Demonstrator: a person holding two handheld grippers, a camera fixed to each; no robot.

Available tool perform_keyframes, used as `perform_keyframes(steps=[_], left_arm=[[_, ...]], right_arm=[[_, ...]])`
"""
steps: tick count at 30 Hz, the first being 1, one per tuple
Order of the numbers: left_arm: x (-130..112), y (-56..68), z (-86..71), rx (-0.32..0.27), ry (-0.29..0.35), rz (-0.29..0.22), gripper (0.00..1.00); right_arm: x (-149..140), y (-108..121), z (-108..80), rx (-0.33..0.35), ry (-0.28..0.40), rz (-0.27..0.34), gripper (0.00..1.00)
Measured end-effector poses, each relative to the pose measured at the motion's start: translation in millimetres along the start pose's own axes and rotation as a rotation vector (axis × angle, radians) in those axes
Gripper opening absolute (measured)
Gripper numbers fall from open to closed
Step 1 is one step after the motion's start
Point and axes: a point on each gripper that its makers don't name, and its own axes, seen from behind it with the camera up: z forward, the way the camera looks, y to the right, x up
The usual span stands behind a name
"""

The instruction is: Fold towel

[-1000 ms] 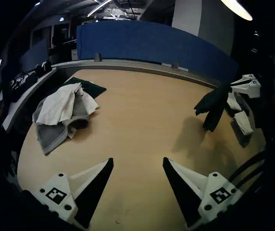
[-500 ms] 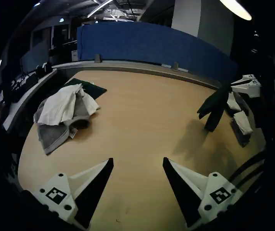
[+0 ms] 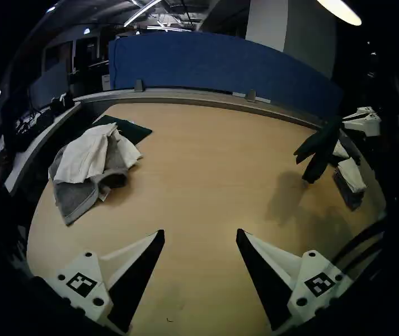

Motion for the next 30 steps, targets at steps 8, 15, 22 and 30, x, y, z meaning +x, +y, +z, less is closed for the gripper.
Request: perform_keyframes(steps=[8, 15, 22, 30], left_arm=[[1.1, 5.3, 0.8, -0.002, -0.002, 0.012, 0.95], [1.5, 9.1, 1.6, -0.001, -0.002, 0.014, 0.95], [0.4, 13.4, 1.1, 0.0, -0.004, 0.022, 0.95], [4.4, 16.8, 1.0, 0.003, -0.005, 0.031, 0.95]], right_arm=[[-26.8, 58.7, -27.9, -0.077, -0.034, 0.02, 0.06], [-46.7, 116.2, -54.5, -0.158, -0.057, 0.024, 0.06], [-62.7, 164.5, -73.9, -0.226, -0.078, 0.04, 0.06], [-74.3, 193.5, -81.3, -0.259, -0.084, 0.067, 0.06]])
